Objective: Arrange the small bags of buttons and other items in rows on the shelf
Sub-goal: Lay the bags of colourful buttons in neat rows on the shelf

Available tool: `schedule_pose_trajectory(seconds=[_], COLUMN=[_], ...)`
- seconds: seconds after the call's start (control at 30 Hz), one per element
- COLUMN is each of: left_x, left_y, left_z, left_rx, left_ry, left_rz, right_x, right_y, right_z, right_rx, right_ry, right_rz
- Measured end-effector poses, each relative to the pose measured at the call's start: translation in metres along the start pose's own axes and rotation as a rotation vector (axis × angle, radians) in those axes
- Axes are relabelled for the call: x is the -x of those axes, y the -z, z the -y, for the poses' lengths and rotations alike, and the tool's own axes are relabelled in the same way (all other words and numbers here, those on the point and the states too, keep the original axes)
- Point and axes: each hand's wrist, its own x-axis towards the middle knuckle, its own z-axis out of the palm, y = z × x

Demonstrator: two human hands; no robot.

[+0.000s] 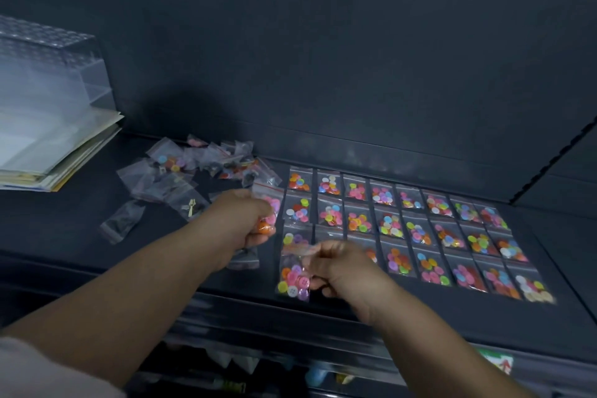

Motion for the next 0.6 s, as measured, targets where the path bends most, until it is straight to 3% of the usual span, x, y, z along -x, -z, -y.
schedule_pose_trajectory(seconds=[0.2, 0.27, 0.37, 0.47, 0.6], left_x=[-0.003, -0.004, -0.005, -0.006, -0.004], left_y=[0.005, 0.005, 0.005, 0.004, 0.002], left_z=[0.004, 0.005, 0.006, 0.008, 0.009], left_rx=[-0.030, -0.038, -0.051, -0.064, -0.105], left_ry=[-0.020, -0.014, -0.006, -0.013, -0.035], left_rz=[0.004, 0.005, 0.007, 0.007, 0.002], right_x=[0.001, 0.004, 0.005, 0.003, 0.000], right_y=[0.000, 0.000, -0.003, -0.007, -0.006], right_z=[-0.011, -0.012, -0.018, -0.025, -0.030], right_rx=[0.711, 0.735, 0.703, 0.755, 0.746], right_ry=[0.302, 0.427, 0.562, 0.611, 0.630], right_rz=[-0.294, -0.353, -0.253, -0.121, -0.072])
